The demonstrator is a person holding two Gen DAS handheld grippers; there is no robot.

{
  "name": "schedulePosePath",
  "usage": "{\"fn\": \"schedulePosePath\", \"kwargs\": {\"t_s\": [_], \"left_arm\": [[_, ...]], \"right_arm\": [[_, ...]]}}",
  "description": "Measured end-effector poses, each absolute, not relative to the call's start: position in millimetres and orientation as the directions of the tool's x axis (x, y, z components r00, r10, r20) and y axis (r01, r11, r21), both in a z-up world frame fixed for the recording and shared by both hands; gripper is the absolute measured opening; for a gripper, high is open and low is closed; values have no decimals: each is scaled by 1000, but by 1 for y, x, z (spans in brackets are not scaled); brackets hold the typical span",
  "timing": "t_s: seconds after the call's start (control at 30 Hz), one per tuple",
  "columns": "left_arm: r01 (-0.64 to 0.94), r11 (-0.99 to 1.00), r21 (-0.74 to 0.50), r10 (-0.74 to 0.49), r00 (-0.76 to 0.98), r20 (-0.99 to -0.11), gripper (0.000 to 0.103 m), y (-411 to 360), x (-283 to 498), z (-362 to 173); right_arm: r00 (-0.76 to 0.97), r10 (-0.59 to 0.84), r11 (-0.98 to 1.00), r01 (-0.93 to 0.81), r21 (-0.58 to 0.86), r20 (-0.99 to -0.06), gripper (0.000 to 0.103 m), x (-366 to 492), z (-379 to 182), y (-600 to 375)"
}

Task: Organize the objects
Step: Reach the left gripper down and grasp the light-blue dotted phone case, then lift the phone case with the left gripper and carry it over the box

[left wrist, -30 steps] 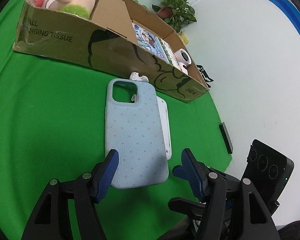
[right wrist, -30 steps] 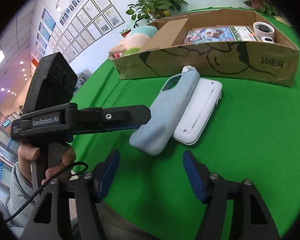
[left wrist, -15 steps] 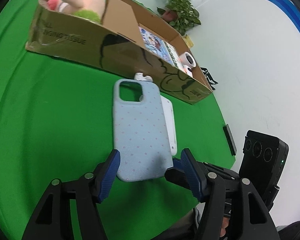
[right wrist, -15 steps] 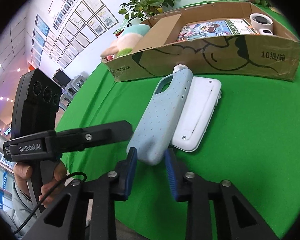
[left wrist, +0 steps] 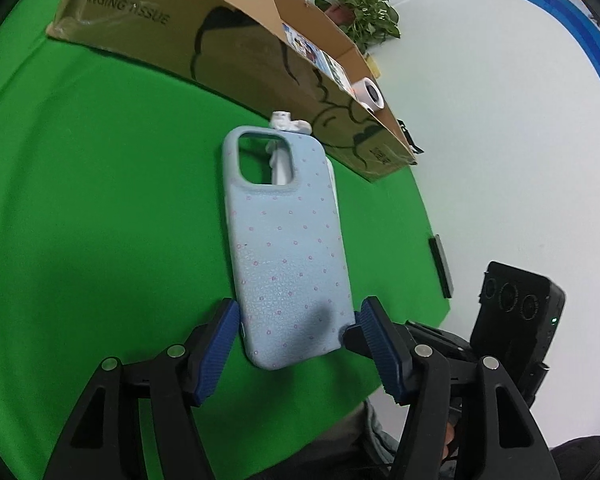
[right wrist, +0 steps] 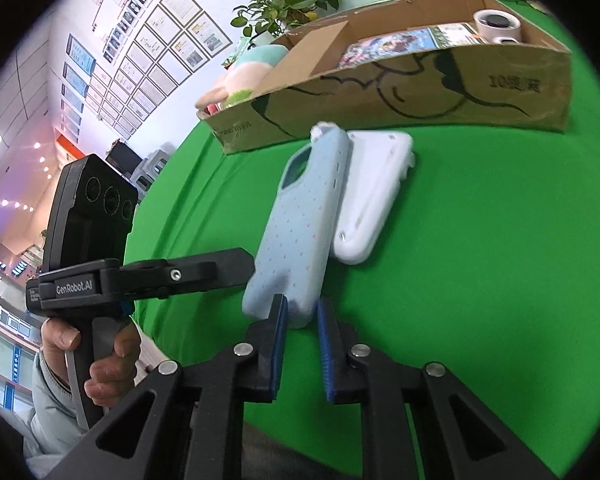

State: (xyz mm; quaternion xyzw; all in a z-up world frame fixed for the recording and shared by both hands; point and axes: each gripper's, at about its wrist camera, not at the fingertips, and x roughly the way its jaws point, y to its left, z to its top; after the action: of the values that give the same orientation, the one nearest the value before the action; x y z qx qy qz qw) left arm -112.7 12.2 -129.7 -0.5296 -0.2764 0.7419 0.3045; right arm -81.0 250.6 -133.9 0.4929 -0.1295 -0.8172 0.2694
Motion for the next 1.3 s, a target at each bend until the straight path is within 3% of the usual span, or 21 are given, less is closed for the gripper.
{"fn": "schedulePosePath", "kwargs": {"t_s": [0.23, 0.33, 0.43, 0.6, 1.3], "left_arm": [[-168, -640, -750, 766, -224, -603, 49, 24, -115, -135], [-178, -637, -750, 768, -227, -599, 49, 28, -119, -135], [-188, -640, -745, 766, -235, -599, 48, 31, -122, -135], [-182, -650, -738, 756, -252, -604, 37, 40, -127, -138], [-341, -690, -638, 720, -406, -562, 37, 70, -171, -43]], "right_arm": [[-338, -525, -845, 314, 432, -781, 20, -86, -136, 255], [-360, -504, -855, 341, 392, -785, 35, -92, -130, 249], [-360, -468, -867, 365, 339, -807, 40, -97, -132, 240], [-372, -460, -871, 366, 329, -806, 38, -99, -140, 242], [-587, -464, -881, 387, 273, -664, 36, -122, -74, 251]]}}
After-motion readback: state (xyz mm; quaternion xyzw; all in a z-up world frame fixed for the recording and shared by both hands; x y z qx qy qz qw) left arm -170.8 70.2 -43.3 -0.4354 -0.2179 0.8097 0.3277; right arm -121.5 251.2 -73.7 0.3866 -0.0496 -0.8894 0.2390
